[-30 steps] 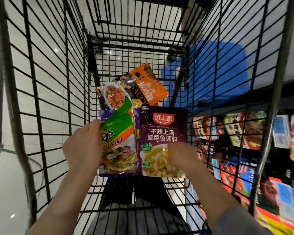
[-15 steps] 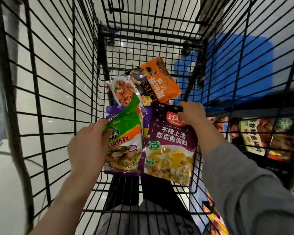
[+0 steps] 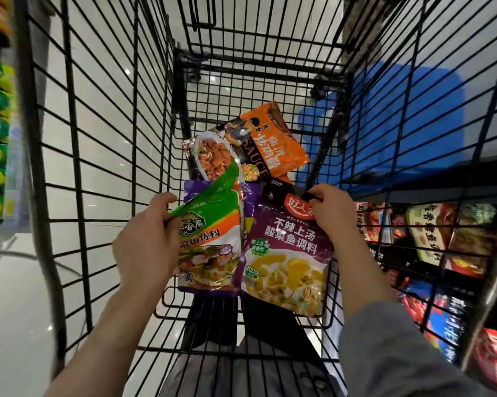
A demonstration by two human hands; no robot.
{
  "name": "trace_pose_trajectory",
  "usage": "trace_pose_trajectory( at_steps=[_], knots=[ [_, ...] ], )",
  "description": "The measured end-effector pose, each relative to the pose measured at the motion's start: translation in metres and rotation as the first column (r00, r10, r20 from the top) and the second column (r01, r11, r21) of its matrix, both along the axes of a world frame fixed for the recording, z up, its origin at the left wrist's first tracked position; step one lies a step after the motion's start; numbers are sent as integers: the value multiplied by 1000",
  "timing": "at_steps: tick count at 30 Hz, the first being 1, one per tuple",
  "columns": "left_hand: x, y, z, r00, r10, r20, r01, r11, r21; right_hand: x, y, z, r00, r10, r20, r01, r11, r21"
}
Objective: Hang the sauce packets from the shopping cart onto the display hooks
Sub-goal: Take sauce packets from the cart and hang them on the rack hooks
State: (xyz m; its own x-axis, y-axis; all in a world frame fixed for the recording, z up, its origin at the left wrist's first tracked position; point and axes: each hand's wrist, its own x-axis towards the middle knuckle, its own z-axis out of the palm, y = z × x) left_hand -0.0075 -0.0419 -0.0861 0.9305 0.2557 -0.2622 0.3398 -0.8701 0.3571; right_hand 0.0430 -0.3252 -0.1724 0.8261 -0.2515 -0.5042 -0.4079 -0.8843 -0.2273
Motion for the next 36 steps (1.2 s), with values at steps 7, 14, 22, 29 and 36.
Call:
trace_pose_trajectory(
  at_steps=[7,14,22,29,36],
  knots=[
    [-16,-2,24,997,-76,19,76,997,-27,-30,9,51,1000,10,8,-10,1000,-8],
    [-53,-4,51,984,-166,-62,166,986,-12,-53,18,106,995,89,52,-92,994,63],
    [-80,8,72,930,-357,90,368,912,-183,-123,34,175,973,-27,230,16,999,48],
    [-75,23,131,794,-478,375,567,806,-171,-175,64,243,830,-205,519,250,968,-18],
    [-58,27,221,647,-488,586,663,740,-115,-198,65,353,642,-202,740,358,932,-56]
  ],
)
